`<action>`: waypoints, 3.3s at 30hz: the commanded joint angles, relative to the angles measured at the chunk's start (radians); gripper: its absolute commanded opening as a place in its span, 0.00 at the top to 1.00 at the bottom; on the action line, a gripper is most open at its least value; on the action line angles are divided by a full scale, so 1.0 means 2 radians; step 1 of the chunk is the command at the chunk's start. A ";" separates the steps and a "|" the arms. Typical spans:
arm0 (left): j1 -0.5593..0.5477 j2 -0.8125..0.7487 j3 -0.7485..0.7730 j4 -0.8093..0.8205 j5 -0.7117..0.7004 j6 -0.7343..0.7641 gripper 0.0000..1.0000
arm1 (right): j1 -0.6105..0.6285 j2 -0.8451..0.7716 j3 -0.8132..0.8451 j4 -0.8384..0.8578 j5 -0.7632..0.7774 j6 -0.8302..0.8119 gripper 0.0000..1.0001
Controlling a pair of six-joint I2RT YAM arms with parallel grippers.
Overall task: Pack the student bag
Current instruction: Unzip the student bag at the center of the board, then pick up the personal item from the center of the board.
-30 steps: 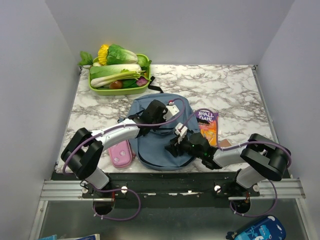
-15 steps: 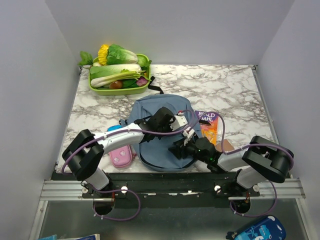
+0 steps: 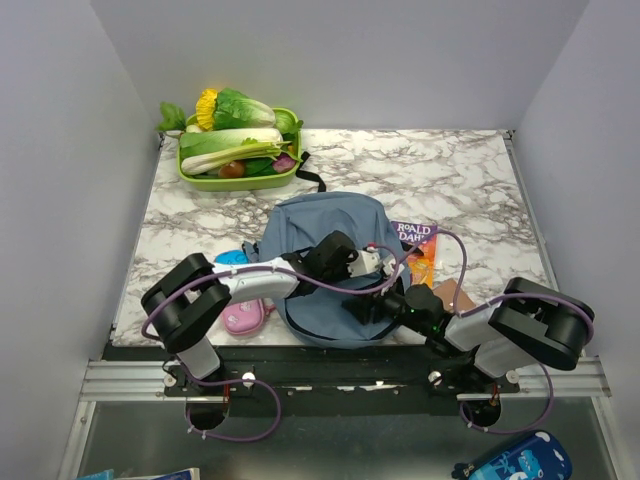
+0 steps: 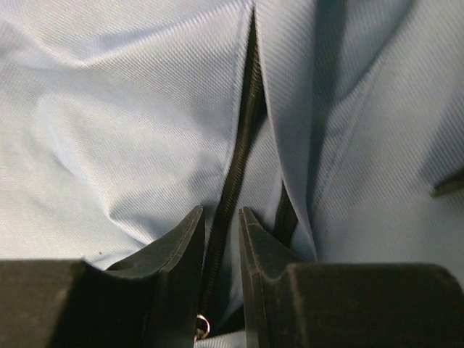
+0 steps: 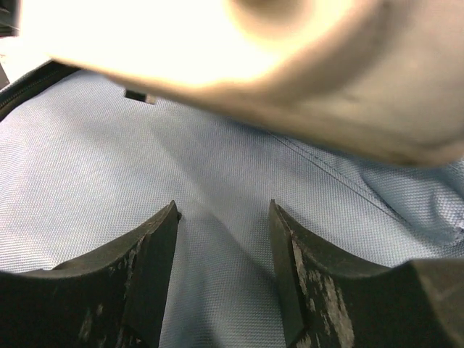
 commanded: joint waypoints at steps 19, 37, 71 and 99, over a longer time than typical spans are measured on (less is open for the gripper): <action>-0.012 0.025 -0.047 0.142 -0.166 0.067 0.55 | -0.002 0.040 -0.033 0.070 -0.016 0.039 0.35; 0.025 0.052 -0.009 0.107 -0.121 0.057 0.39 | -0.001 0.050 -0.049 0.107 -0.004 0.051 0.36; 0.101 -0.048 0.140 -0.140 -0.011 -0.089 1.00 | -0.108 -0.230 0.233 -0.656 0.156 0.108 0.00; 0.104 -0.075 0.093 -0.102 -0.005 -0.102 1.00 | -0.387 -0.072 0.339 -1.025 0.164 0.265 0.24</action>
